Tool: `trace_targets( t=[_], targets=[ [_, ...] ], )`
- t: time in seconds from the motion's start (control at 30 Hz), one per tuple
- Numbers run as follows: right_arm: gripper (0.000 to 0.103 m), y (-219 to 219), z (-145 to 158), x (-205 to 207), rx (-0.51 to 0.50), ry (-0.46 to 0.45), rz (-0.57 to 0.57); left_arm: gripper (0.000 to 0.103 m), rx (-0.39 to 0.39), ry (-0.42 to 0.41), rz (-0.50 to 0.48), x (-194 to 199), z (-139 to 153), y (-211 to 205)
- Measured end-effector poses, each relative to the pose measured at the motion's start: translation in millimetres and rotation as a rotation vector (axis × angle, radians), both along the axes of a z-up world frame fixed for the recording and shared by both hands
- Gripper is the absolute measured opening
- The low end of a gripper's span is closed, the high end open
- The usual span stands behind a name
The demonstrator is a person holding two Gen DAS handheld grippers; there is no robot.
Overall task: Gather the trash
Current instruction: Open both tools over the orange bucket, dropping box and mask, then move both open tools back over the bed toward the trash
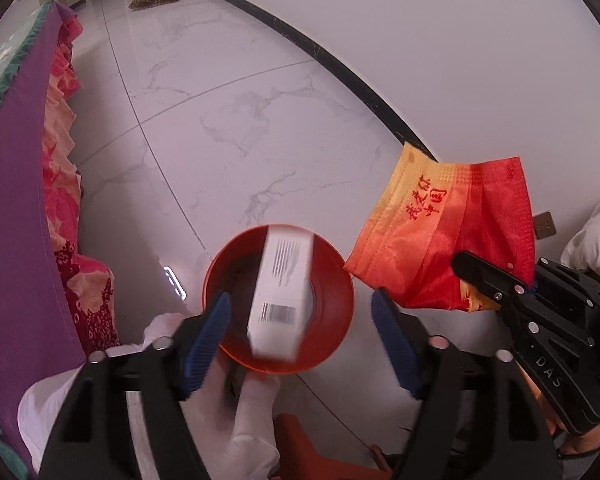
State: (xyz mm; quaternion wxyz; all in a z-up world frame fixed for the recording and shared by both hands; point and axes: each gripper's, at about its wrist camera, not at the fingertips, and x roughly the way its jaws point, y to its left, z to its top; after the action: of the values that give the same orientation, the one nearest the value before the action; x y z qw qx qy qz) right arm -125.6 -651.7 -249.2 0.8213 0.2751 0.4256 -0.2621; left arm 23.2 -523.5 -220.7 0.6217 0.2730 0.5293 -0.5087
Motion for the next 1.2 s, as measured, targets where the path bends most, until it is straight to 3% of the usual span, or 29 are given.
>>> trace_targets(
  t=[0.3, 0.4, 0.47, 0.53, 0.63, 0.9, 1.2],
  targets=[
    [0.007, 6, -16, 27, 0.016, 0.038, 0.061, 0.074, -0.004, -0.067, 0.072, 15, 18, 20],
    [0.012, 12, -27, 46, 0.017, 0.061, 0.095, 0.074, -0.003, -0.104, 0.103, 23, 28, 33],
    [0.036, 14, -33, 55, 0.017, 0.072, 0.101, 0.074, -0.013, -0.107, 0.123, 27, 32, 39],
    [0.048, 15, -38, 63, 0.004, 0.084, 0.099, 0.074, -0.015, -0.115, 0.137, 31, 34, 43],
    [0.048, 15, -38, 68, 0.001, 0.085, 0.095, 0.074, -0.011, -0.126, 0.159, 37, 36, 49],
    [0.048, 32, 15, 64, -0.039, -0.002, 0.123, 0.074, -0.043, -0.14, 0.185, 40, 51, 66],
    [0.048, 71, 77, 71, -0.055, -0.113, 0.211, 0.074, -0.087, -0.224, 0.23, 41, 88, 108]
  ],
)
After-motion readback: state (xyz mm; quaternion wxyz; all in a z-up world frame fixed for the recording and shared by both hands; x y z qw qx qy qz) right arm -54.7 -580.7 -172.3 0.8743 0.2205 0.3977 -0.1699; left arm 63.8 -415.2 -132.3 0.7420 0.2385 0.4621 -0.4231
